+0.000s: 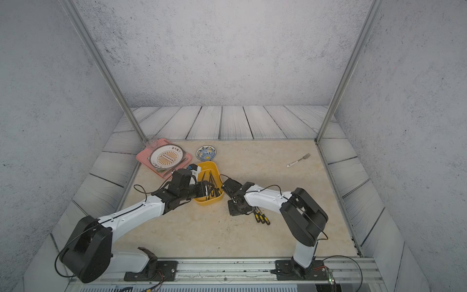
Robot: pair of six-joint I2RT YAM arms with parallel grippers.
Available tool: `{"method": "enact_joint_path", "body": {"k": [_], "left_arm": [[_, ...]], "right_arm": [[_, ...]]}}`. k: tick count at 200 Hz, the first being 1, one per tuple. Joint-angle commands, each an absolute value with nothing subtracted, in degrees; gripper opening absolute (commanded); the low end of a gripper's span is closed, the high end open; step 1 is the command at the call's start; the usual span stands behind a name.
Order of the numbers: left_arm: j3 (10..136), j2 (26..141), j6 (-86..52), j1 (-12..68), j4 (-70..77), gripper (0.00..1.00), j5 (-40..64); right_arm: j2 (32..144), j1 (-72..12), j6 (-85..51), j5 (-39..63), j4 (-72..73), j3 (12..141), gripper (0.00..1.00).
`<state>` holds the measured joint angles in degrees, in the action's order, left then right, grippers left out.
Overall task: Put the file tool into the storage box
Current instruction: Pick up the file tool from the center of the board, then place the file tool in the storage box.
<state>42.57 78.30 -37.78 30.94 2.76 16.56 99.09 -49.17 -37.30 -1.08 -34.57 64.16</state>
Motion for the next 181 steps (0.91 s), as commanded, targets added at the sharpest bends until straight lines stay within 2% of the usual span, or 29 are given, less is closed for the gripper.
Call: {"method": "enact_joint_path", "body": {"k": [1, 83, 117, 123, 141, 156, 181], "left_arm": [[42.01, 79.57, -39.07, 31.70, 8.22, 0.59, 22.76], [42.36, 81.31, -39.74, 32.87, 10.55, 0.59, 24.20], [42.41, 81.49, -39.90, 32.87, 11.18, 0.54, 24.26], [42.38, 81.47, -39.83, 32.87, 11.16, 0.50, 24.17], [42.18, 81.39, -39.98, 32.86, 11.28, 0.20, 24.11], [42.04, 81.47, -39.91, 32.87, 10.87, 0.01, 23.69], [42.05, 81.39, -39.66, 32.72, 10.25, 0.00, 22.78]], "right_arm": [[95.35, -49.37, -35.67, 2.44, -32.07, 65.50, 0.00], [91.33, -49.31, -36.07, 15.34, -24.18, 68.12, 0.00], [90.07, -49.35, -36.84, 17.18, -21.80, 67.76, 0.00], [90.00, -49.35, -36.68, 17.07, -21.80, 67.76, 0.00], [89.75, -49.30, -36.54, 16.36, -22.21, 67.76, 0.00], [89.82, -49.31, -36.32, 15.70, -22.75, 67.85, 0.00], [89.52, -49.31, -36.23, 14.54, -23.53, 67.94, 0.01]]}}
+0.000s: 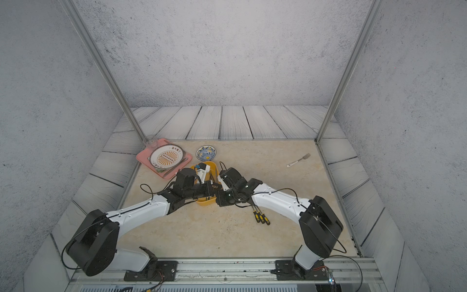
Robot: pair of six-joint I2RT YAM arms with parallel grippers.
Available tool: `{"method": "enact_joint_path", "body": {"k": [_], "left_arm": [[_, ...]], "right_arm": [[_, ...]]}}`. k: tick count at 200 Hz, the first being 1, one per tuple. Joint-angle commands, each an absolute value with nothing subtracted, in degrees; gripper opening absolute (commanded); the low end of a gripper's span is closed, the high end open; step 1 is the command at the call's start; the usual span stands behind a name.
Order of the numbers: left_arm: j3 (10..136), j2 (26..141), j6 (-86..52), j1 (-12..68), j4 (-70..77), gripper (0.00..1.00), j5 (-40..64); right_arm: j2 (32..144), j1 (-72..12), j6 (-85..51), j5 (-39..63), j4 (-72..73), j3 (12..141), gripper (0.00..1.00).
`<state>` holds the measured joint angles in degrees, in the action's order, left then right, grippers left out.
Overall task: Put the file tool into the storage box
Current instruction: Place the file tool in the storage box.
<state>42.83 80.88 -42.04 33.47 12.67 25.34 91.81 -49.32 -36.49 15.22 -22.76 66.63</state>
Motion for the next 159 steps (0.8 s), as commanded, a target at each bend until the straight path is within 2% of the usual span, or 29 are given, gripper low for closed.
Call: {"method": "enact_joint_path", "body": {"k": [1, 18, 30, 69, 111, 137, 159], "left_arm": [[42.08, 81.39, -39.65, 32.71, 10.22, 0.00, 22.69], [42.45, 80.81, -38.92, 32.15, 9.45, 0.00, 20.20], [42.71, 80.04, -38.95, 31.41, 9.27, 0.00, 16.71], [45.24, 81.76, -33.40, 30.32, 9.11, 0.00, 5.14], [49.24, 92.26, -29.83, 30.24, 4.14, 0.00, -3.63], [51.06, 97.34, -30.61, 30.32, 1.88, 0.29, -3.49], [51.06, 96.54, -31.35, 30.32, 1.13, 0.39, -3.51]], "right_arm": [[89.50, -49.31, -36.27, 14.48, -23.59, 67.90, 0.01], [89.06, -49.35, -36.34, 13.41, -24.07, 67.78, 0.21], [88.61, -49.35, -36.55, 12.86, -23.92, 67.31, 0.29], [87.92, -49.26, -36.76, 12.30, -23.57, 65.83, 0.31], [87.19, -49.30, -36.36, 9.70, -25.05, 65.21, 0.32], [86.88, -49.22, -35.26, 5.92, -27.92, 65.39, 0.32], [86.77, -48.94, -34.92, 2.09, -31.64, 65.37, 0.35]]}}
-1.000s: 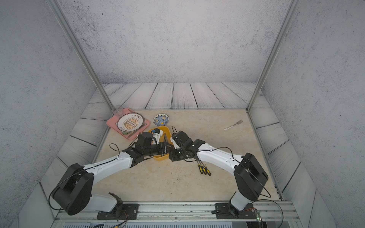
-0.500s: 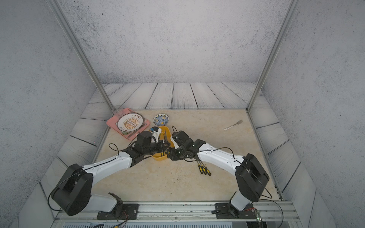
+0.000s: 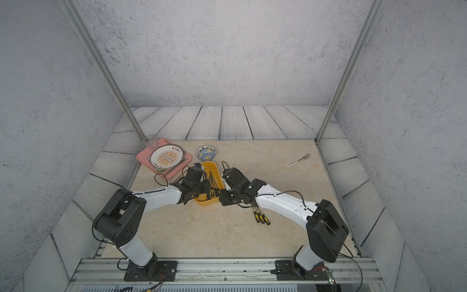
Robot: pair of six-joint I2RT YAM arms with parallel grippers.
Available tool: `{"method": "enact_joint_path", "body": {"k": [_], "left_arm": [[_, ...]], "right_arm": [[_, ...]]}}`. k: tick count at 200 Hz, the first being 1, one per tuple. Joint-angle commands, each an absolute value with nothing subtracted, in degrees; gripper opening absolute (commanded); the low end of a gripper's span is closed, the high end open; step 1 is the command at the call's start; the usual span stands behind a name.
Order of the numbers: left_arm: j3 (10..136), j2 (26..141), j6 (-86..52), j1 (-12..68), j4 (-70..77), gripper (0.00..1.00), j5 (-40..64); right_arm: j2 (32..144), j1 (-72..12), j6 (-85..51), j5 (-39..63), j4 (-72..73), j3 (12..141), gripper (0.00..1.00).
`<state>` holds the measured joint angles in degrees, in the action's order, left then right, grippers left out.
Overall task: Put the file tool into the storage box
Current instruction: Place the file tool in the storage box, then pick up the file tool from the center of the board.
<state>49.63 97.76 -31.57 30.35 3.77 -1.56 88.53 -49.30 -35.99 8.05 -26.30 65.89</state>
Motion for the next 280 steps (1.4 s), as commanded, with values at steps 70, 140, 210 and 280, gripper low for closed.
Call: {"method": "enact_joint_path", "body": {"k": [70, 140, 210, 280], "left_arm": [[46.81, 84.76, -36.31, 30.59, -5.15, 0.40, -2.40], [44.79, 81.22, -36.96, 30.76, -5.43, 0.40, -1.07], [44.93, 81.78, -37.17, 30.76, -5.35, 0.40, -0.50], [45.26, 81.87, -37.05, 30.76, -4.51, 0.44, 1.06]], "right_arm": [[86.61, -44.54, -39.96, -6.85, -43.32, 58.23, 0.39], [87.68, -40.89, -40.06, -5.49, -40.99, 52.91, 0.39], [94.11, -40.85, -40.13, -0.09, -37.07, 52.30, 0.38], [96.27, -40.87, -40.66, 2.78, -34.35, 51.06, 0.12]]}}
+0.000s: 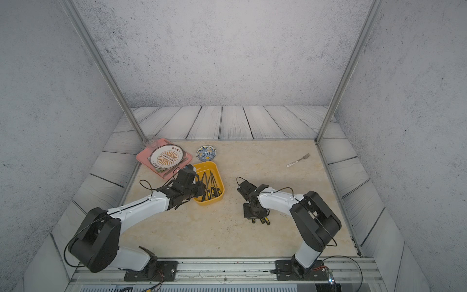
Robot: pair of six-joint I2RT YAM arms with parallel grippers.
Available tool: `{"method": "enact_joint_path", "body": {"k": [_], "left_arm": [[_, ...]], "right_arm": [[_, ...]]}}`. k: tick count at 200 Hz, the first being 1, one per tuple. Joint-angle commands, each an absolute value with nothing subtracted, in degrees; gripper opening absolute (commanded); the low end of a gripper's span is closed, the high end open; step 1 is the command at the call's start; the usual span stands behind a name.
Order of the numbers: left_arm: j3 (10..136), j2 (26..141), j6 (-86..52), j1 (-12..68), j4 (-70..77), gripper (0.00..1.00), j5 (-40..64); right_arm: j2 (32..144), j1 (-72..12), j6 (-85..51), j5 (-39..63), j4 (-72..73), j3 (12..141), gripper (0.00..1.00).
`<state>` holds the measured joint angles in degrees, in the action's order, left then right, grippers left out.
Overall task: Put the file tool into the storage box
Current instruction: Pick up the file tool from the center of the board, then place the file tool in the storage box.
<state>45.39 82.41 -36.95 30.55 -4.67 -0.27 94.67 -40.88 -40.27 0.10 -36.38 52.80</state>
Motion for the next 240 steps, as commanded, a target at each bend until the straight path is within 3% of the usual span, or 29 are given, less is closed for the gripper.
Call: {"method": "enact_joint_path", "body": {"k": [1, 21, 87, 120, 201, 215, 231, 240], "left_arm": [[45.26, 81.85, -37.07, 30.76, -4.45, 0.44, 1.14], [45.47, 81.97, -37.15, 30.76, -2.94, 0.50, 4.57], [44.43, 83.20, -40.22, 32.72, 8.61, 0.60, 20.60], [44.36, 84.09, -41.04, 34.64, 12.69, 0.62, 23.47], [45.53, 85.61, -41.00, 36.24, 14.37, 0.62, 24.25], [45.57, 85.74, -40.85, 36.25, 14.35, 0.56, 24.41], [45.33, 85.89, -40.70, 36.21, 14.32, 0.26, 24.77], [45.19, 86.06, -40.71, 36.21, 14.24, 0.15, 24.76]], "right_arm": [[96.25, -40.91, -40.68, 2.84, -34.36, 51.06, 0.11], [94.73, -40.83, -40.31, 3.87, -33.42, 51.33, 0.02], [83.47, -40.87, -40.83, 16.70, -21.32, 51.56, 0.02], [83.98, -41.15, -41.69, 23.16, -16.69, 53.88, 0.03], [86.11, -41.96, -41.67, 27.46, -15.56, 60.23, 0.03], [86.23, -42.01, -41.80, 27.42, -15.52, 60.29, 0.03], [86.15, -41.97, -41.87, 27.13, -15.47, 60.12, 0.03], [86.08, -42.01, -41.88, 26.75, -15.68, 59.94, 0.04]]}}
